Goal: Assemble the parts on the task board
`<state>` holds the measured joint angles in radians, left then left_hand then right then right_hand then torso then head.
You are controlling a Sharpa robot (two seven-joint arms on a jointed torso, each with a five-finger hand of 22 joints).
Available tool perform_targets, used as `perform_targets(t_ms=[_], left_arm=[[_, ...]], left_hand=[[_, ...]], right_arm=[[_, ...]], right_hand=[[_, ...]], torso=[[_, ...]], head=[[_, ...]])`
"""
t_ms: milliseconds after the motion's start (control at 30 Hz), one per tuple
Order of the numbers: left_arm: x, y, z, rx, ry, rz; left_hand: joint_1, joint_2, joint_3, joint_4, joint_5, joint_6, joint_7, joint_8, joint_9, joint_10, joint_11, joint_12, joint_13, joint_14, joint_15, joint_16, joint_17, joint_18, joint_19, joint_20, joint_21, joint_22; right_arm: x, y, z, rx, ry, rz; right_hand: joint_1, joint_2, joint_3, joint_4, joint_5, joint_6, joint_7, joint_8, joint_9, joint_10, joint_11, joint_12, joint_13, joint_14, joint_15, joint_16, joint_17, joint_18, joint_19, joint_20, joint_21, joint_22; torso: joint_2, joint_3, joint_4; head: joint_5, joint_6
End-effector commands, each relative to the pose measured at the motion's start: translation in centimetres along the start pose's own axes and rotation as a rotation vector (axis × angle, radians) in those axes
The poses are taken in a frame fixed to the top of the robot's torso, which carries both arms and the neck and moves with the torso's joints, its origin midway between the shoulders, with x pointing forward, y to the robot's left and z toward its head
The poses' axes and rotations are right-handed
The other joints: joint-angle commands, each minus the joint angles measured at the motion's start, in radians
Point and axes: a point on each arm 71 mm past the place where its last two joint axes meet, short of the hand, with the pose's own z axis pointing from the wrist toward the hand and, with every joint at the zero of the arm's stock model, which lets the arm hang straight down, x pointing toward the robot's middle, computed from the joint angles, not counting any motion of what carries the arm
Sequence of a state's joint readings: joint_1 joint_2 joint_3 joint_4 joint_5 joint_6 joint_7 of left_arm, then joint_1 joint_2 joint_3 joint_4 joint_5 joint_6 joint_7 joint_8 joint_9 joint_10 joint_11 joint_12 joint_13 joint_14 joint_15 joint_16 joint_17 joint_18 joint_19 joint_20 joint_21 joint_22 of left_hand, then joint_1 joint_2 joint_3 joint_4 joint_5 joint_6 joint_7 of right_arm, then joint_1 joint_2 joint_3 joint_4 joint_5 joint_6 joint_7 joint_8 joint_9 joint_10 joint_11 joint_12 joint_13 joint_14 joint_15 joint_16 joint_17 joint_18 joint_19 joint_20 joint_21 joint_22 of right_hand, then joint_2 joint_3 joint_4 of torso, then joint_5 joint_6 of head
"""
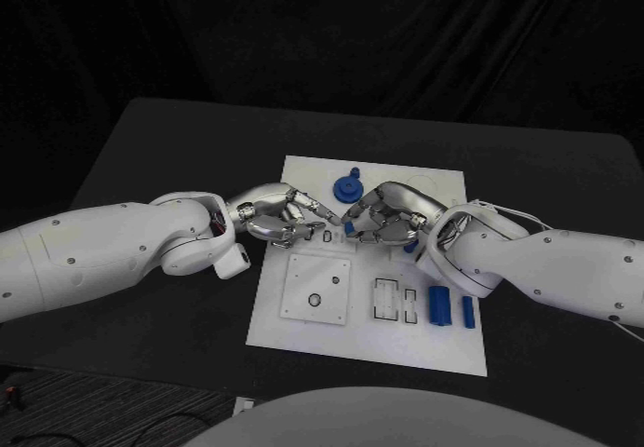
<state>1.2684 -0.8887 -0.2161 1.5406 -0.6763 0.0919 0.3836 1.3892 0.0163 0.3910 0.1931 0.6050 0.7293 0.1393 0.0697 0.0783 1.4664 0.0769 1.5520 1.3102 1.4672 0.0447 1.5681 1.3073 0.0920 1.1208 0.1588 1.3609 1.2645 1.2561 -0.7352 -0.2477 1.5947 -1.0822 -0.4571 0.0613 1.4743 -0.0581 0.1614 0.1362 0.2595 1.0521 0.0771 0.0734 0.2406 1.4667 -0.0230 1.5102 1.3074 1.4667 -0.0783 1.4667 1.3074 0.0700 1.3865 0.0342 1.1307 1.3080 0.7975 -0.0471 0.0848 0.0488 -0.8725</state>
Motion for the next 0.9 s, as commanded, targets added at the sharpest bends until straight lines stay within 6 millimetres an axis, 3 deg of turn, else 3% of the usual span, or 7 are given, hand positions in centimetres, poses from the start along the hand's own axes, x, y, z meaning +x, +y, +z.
perform_targets(t_ms=[33,900], left_arm=[[0.04,-0.23,-0.02,0.031,-0.01,-0.004],[-0.01,-0.06,0.01,0.018,-0.002,-0.007]], left_hand=[[-0.003,0.004,0.007,0.0,0.007,0.006,0.002,0.004,0.001,0.064,-0.005,-0.002,0.24,0.104,-0.007,0.003,0.263,0.011,0.0,-0.006,-0.007,0.001],[-0.003,0.004,0.008,-0.002,0.007,0.015,-0.001,0.006,0.002,0.061,-0.008,-0.004,0.238,0.104,-0.01,0.003,0.263,0.012,-0.003,-0.008,-0.009,-0.001]], right_arm=[[0.09,-0.14,0.0,0.013,0.001,-0.041],[0.39,-0.46,0.13,0.035,0.049,-0.046]], right_hand=[[0.002,0.0,-0.003,-0.002,0.004,-0.003,0.004,0.002,-0.001,0.054,0.01,0.0,0.203,0.056,0.007,0.0,0.124,0.016,0.001,0.005,0.0,0.148],[-0.025,-0.014,-0.027,0.02,-0.104,-0.063,0.013,-0.009,-0.033,0.052,0.019,-0.003,0.199,0.055,0.016,0.0,0.122,0.017,0.0,0.015,-0.007,0.147]], torso=[[0.0,-0.0009,0.0001],[0.0,0.0008,0.0]], head=[[0.0,0.0],[0.004,0.0]])
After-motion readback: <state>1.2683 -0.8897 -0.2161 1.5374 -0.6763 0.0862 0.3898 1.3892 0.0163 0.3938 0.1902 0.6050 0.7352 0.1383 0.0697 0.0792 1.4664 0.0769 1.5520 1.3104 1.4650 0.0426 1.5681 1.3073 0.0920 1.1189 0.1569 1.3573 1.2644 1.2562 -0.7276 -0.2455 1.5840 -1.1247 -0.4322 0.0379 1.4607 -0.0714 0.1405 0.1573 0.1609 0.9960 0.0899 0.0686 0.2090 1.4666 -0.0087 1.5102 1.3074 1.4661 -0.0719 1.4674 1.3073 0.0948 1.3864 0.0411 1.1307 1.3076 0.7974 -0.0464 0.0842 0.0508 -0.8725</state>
